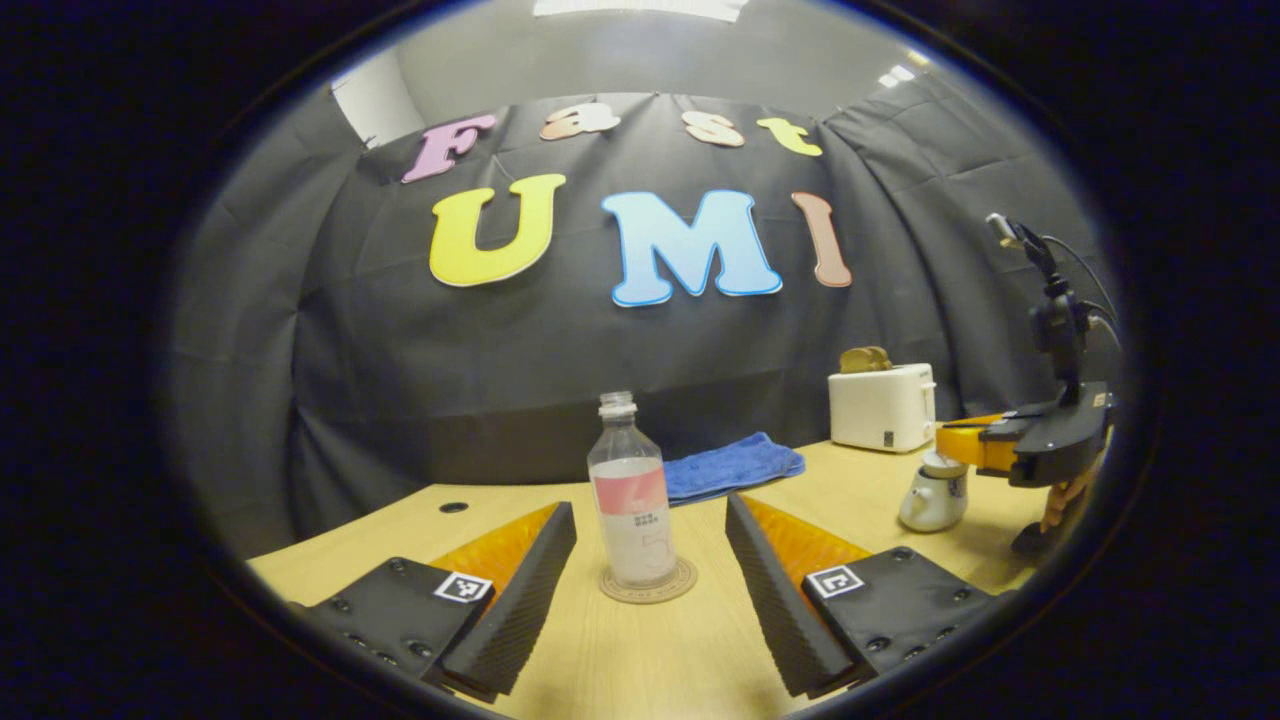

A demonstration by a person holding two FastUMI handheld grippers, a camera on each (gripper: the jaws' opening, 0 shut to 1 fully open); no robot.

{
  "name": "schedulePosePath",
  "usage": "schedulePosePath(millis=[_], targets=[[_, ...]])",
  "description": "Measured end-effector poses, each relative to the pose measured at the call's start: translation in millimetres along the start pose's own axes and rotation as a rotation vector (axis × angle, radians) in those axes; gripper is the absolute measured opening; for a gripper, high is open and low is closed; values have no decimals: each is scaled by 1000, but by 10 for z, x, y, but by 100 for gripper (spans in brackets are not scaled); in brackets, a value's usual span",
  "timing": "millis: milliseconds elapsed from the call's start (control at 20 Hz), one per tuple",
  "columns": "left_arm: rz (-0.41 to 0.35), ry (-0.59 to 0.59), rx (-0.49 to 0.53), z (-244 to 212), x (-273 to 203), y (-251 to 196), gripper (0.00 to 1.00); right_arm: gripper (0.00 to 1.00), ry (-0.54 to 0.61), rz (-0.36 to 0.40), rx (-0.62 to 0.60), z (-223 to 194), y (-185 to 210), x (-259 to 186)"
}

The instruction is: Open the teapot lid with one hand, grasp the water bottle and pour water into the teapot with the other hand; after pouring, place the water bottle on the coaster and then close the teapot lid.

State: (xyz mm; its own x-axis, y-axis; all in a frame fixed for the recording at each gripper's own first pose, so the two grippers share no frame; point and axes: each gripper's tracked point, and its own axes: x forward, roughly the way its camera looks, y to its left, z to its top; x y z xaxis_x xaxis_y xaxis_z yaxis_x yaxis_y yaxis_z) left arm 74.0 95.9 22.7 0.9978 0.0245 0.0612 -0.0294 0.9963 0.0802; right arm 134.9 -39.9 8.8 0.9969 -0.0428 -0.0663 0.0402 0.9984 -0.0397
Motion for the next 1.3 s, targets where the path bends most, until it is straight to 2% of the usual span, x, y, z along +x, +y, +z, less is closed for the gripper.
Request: schedulePosePath(millis=[550,700,750,800,850,900,950,1100,1150,1300], targets=[[0,23,-29,-104,48,49,100,2,33,-6,-30,-138,56,126],[5,17,-25,-75,35,66,100,10,27,-28,-67,-90,12,90],[4,15,-29,-68,29,67,100,27,7,-38,-83,21,-19,13],[1,13,-33,-52,2,47,100,37,-16,-52,-101,125,-59,-53],[5,11,-34,-27,-35,23,100,56,-41,-57,-111,223,-90,-177],[9,4,-36,22,-93,-9,100,61,-60,-51,-109,298,-89,-314],[4,1,-48,63,-150,-87,100,73,-57,-23,-97,291,-34,-425],[-29,40,-106,21,-316,-434,100,85,7,106,28,74,261,-828],[-26,52,-116,-8,-374,-506,100,87,9,124,65,30,311,-935],[-16,68,-133,-51,-558,-668,100,88,-24,96,66,-43,270,-1155]])
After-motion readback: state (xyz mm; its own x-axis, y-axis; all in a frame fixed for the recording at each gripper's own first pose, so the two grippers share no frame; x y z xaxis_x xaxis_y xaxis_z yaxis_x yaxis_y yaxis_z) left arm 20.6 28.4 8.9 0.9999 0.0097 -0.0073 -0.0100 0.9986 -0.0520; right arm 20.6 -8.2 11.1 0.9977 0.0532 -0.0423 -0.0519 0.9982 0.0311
